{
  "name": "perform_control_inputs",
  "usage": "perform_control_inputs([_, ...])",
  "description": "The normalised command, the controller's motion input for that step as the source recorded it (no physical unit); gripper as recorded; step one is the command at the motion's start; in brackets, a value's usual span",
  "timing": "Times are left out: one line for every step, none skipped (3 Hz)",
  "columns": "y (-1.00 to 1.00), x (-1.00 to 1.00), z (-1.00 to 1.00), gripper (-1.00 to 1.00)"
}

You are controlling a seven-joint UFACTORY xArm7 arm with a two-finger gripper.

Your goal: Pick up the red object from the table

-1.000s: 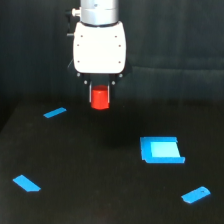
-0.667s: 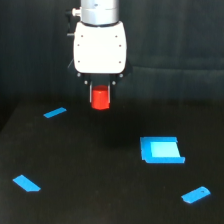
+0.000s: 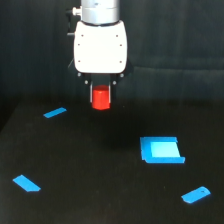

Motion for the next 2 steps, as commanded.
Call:
perform_control_inputs([-0.1, 0.02, 0.08, -0.94])
perform_control_inputs([0.01, 0.02, 0.05, -0.91])
